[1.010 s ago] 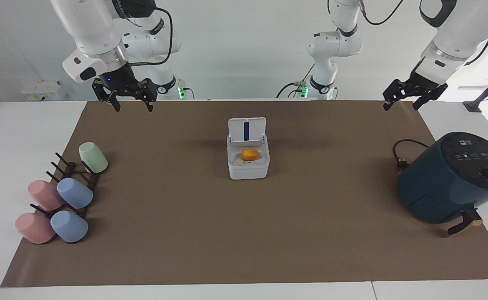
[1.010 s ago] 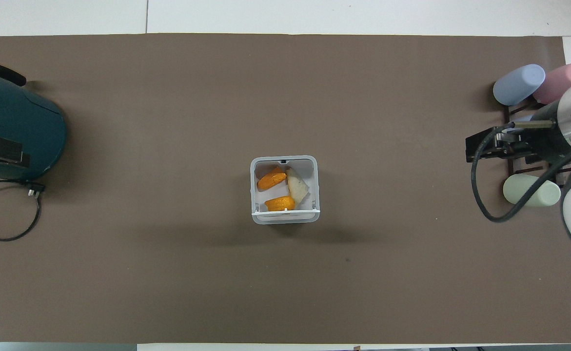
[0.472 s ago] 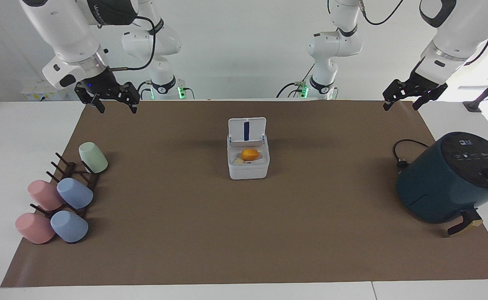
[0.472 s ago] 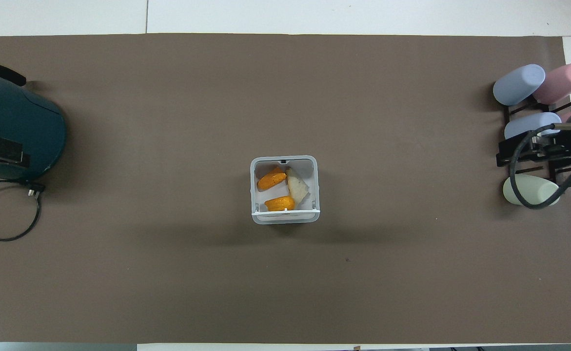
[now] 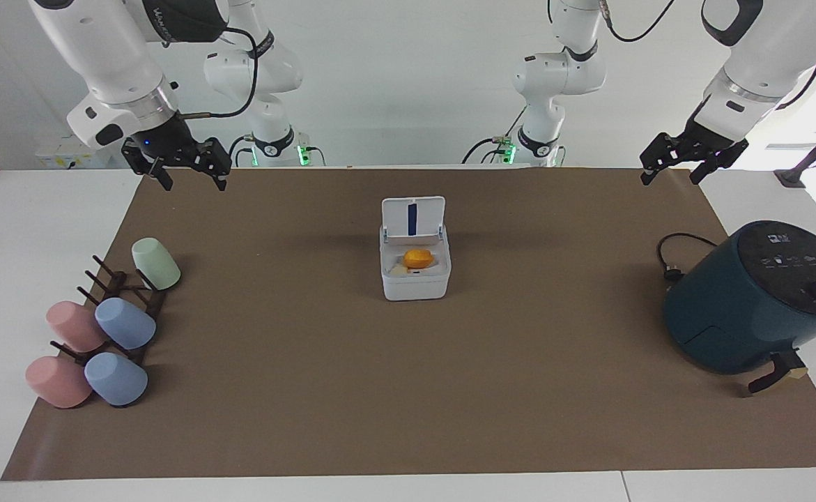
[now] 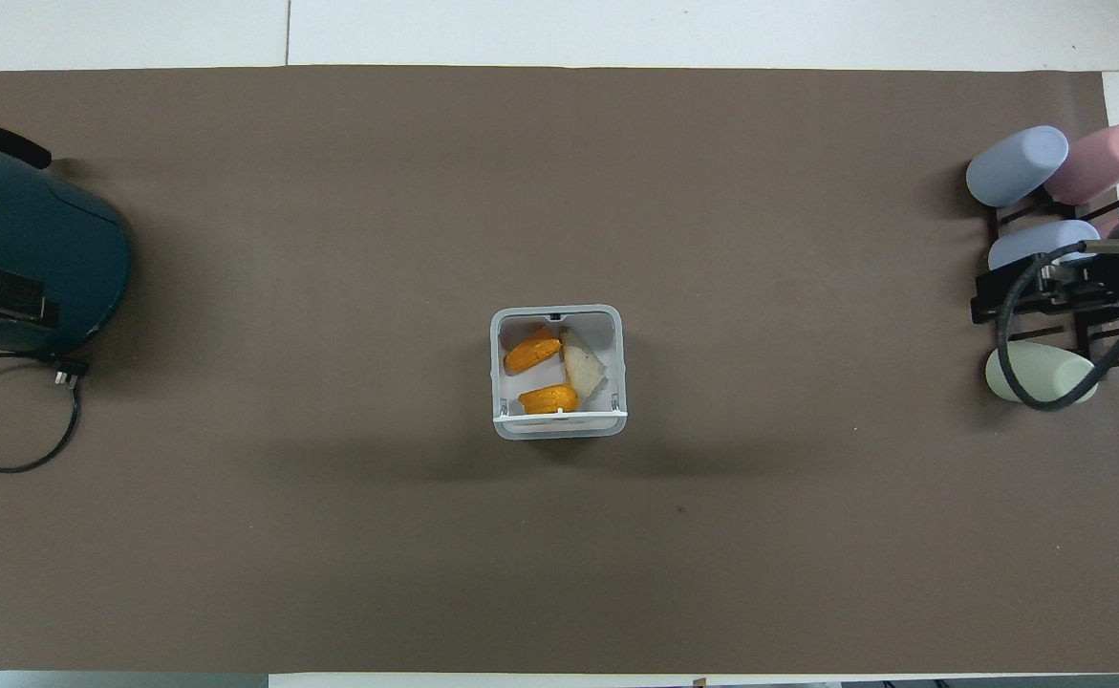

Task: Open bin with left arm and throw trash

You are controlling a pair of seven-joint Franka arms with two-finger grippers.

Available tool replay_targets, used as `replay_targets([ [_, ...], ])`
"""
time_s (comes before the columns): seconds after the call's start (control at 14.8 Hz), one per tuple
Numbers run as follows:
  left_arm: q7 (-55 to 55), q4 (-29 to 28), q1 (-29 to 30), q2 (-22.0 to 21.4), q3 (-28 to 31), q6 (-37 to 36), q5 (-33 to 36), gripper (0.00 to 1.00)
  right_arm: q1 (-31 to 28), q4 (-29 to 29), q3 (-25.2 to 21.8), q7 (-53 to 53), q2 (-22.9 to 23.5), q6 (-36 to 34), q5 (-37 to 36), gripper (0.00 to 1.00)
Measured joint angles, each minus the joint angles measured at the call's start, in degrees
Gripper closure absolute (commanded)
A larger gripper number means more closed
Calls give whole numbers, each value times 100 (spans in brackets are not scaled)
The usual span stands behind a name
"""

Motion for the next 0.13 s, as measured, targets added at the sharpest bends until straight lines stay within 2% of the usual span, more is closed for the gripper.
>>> replay_targets([
  [0.13, 0, 0, 0, 0, 0, 0, 0, 0, -8, -1, -2, -57, 1, -1, 0, 0],
])
